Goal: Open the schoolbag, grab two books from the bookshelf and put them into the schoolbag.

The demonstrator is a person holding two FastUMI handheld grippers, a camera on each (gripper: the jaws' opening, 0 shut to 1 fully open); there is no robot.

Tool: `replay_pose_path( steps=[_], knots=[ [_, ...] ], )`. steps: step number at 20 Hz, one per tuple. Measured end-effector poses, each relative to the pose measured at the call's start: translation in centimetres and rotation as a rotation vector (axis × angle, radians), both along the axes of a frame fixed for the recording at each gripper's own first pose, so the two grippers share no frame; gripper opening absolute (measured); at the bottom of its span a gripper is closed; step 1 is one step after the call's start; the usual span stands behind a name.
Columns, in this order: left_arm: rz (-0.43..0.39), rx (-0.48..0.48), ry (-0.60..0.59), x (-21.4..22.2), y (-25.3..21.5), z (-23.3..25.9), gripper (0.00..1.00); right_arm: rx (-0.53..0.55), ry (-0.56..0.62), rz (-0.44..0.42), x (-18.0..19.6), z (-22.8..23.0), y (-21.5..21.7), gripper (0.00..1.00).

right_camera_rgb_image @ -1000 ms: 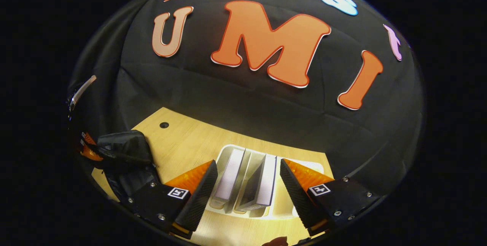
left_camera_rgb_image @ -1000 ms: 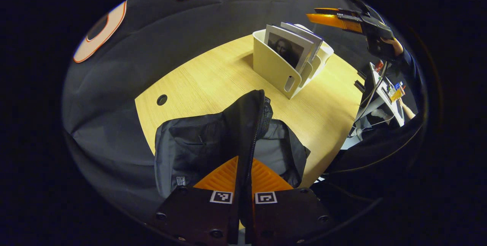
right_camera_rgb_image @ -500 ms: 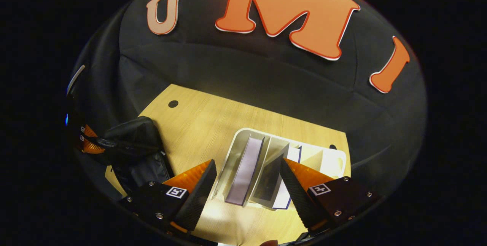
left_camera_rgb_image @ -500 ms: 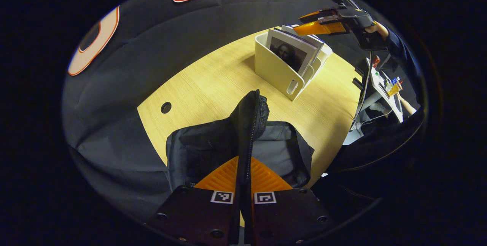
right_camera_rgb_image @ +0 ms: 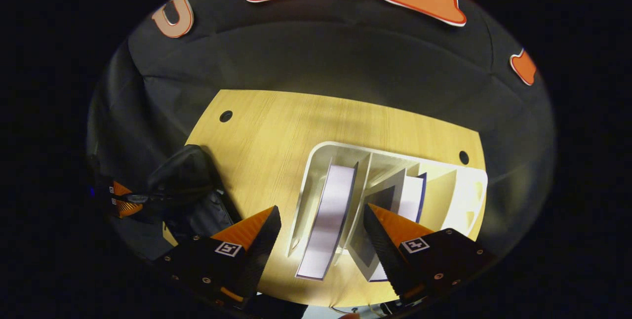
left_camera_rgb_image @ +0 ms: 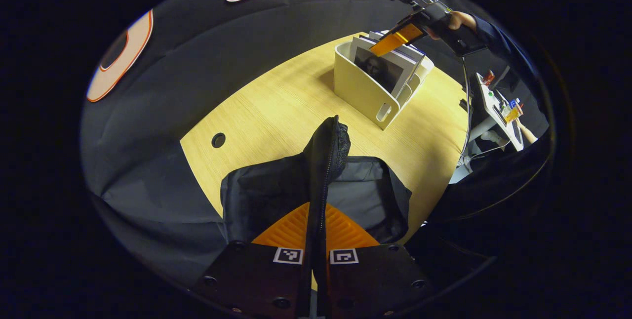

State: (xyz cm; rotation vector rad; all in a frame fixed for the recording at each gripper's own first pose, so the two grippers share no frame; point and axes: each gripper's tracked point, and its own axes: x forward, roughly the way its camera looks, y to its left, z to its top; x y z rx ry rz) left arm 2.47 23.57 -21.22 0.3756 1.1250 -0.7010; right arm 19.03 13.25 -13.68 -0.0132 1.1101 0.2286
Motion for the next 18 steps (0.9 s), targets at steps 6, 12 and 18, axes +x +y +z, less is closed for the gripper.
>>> replay_pose_path(
  steps=[6,12,18],
  knots=[
    [0.011,-0.011,0.013,0.4,0.4,-0.6,0.06,0.001,0.084,-0.088,1.1,-2.1,-0.5,1.00],
    [0.016,-0.025,0.021,0.6,0.8,-1.5,0.06,0.003,0.162,-0.111,-0.3,-4.1,0.7,1.00],
    [0.000,-0.035,0.028,0.8,1.0,-1.7,0.06,-0.022,0.203,-0.145,-1.5,-4.8,0.9,0.77]
  ],
)
